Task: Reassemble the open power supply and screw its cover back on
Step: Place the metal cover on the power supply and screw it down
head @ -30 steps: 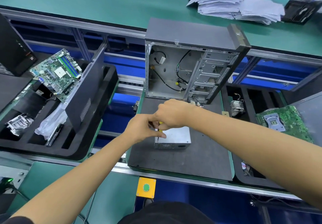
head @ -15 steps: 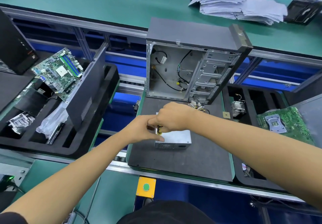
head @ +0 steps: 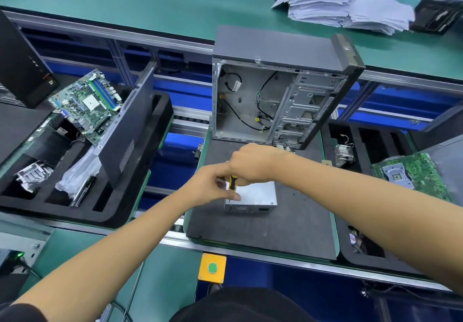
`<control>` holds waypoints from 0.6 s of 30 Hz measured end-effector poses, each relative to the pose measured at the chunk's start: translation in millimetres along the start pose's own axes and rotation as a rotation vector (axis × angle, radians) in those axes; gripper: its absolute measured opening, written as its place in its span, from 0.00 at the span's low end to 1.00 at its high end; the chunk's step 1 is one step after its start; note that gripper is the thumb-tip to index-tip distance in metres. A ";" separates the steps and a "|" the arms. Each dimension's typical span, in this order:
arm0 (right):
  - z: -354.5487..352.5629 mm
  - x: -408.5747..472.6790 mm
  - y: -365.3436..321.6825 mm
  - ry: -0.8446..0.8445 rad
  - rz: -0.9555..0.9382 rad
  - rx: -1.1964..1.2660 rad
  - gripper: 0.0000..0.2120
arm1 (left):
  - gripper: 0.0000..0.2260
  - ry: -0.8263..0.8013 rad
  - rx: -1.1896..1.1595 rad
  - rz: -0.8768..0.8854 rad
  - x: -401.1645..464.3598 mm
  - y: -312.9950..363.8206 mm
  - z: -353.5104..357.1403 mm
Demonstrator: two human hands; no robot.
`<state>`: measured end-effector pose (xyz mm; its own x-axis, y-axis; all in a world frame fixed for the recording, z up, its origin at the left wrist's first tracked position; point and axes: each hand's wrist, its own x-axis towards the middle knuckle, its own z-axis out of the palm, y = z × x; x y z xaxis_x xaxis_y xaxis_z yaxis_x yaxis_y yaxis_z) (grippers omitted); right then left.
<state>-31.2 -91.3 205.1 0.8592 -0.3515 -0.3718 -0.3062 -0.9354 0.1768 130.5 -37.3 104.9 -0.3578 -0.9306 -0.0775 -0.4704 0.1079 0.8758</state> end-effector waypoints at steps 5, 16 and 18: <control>2.4 -0.7 -5.7 -0.008 0.056 0.068 0.10 | 0.16 0.115 0.062 -0.022 -1.0 -2.5 9.4; -3.5 -0.8 -8.2 -0.019 0.013 0.075 0.08 | 0.14 -0.085 0.021 -0.006 3.2 -7.3 -5.2; -0.2 2.2 -9.5 0.009 0.100 0.151 0.09 | 0.14 0.012 -0.003 -0.059 2.5 -5.1 1.6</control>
<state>-26.3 -83.3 202.8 0.8249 -0.4434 -0.3506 -0.4478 -0.8911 0.0734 130.6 -39.6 99.5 -0.3199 -0.9393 -0.1239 -0.4879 0.0512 0.8714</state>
